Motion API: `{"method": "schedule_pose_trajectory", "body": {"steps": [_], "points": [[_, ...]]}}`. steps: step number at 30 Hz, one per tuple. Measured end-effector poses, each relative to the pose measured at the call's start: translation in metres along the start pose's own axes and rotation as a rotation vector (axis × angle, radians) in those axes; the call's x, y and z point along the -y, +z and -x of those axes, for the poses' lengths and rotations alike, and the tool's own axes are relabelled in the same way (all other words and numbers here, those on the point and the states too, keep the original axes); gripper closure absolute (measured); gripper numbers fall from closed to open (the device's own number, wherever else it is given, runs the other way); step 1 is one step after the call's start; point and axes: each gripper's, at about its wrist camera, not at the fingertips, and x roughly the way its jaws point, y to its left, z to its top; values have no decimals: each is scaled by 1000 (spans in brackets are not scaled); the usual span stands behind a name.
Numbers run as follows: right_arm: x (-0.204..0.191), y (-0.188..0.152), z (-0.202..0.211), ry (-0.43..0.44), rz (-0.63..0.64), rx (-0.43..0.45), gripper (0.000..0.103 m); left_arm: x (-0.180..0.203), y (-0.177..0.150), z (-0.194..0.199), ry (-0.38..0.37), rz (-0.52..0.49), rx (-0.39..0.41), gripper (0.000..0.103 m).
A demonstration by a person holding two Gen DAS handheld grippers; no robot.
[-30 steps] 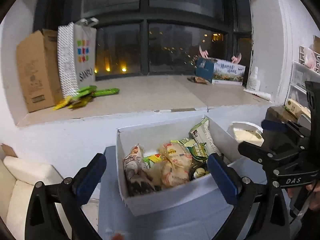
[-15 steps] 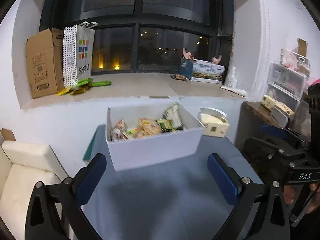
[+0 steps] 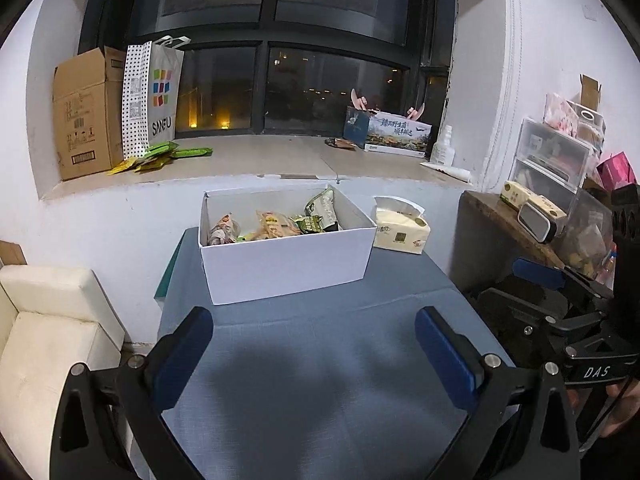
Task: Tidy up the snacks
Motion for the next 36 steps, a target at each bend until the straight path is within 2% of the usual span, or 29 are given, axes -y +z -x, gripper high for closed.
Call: {"method": "schedule_pose_trajectory", "body": {"steps": [36], "points": [[-1,2,5,12,5,14,0,3,1,-2,9,-16,-4,0]]}}
